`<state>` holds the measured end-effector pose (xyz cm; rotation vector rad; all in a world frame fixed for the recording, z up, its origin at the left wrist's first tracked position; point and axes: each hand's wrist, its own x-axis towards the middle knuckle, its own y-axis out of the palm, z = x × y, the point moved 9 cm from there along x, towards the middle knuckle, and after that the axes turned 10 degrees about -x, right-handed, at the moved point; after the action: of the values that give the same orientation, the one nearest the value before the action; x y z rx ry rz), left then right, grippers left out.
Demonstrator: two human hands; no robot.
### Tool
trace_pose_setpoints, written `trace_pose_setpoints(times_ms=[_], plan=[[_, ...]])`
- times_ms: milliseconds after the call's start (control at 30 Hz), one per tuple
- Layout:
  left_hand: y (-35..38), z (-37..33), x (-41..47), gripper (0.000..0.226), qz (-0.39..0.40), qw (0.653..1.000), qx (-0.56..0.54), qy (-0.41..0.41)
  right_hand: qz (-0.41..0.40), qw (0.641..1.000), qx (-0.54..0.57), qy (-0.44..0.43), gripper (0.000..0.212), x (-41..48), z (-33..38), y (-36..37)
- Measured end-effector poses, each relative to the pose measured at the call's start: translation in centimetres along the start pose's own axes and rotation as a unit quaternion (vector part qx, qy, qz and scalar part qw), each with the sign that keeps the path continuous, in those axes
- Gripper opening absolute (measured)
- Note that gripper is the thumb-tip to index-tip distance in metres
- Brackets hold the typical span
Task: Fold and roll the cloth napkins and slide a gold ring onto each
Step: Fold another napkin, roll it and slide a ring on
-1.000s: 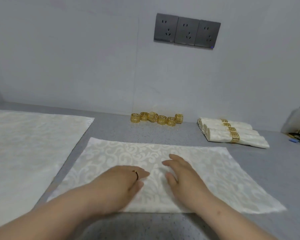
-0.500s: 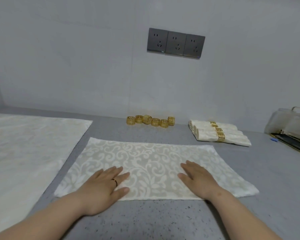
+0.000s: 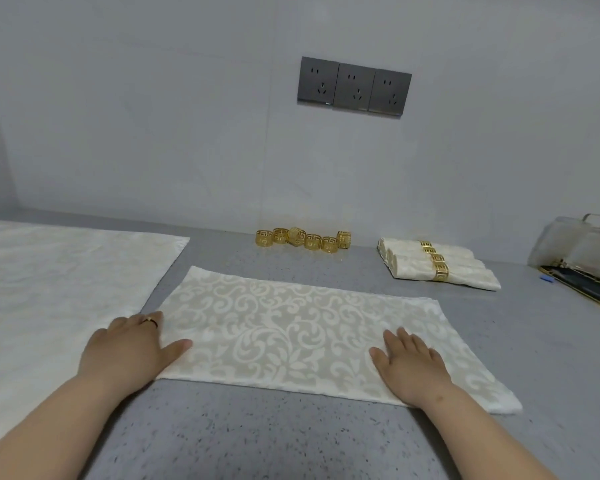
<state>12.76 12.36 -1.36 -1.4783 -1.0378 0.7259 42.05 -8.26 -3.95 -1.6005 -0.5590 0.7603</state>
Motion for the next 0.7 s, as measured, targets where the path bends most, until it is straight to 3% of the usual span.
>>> trace_pose_setpoints(times_ms=[167,267,333,400,467,600,700], plan=[[-1.6,2.0,-0.4,0.063,-0.049,0.996,-0.048,-0.065,-0.139,0.990,0.026,-0.006,0.051,-1.1,0.2,-2.1],[-1.7,2.7,-0.5,0.050,-0.052,0.992,-0.070,-0.092,-0.259,0.956,0.074,-0.112,0.050,-2.3,2.1,-3.9],[-1.4,2.7,-0.4,0.048,-0.037,0.993,-0.053,-0.100,-0.294,0.931,0.034,-0.213,0.066,-3.7,5.0,-4.6],[-1.2,2.7,-0.1,0.048,-0.014,0.994,-0.034,-0.101,-0.225,0.929,0.010,-0.293,0.096,-3.9,7.5,-3.1],[-1.1,3.2,0.4,0.048,0.014,0.994,-0.035,-0.104,-0.106,0.952,0.057,-0.282,0.118,-3.2,7.5,-1.5],[-0.9,3.6,1.1,0.041,0.069,0.980,-0.163,-0.090,-0.045,0.961,0.043,-0.271,0.132,-2.8,7.3,-0.8],[-1.7,4.0,0.4,0.049,0.097,0.951,-0.281,-0.081,-0.025,0.962,0.032,-0.271,0.134,-3.2,7.5,-0.2]])
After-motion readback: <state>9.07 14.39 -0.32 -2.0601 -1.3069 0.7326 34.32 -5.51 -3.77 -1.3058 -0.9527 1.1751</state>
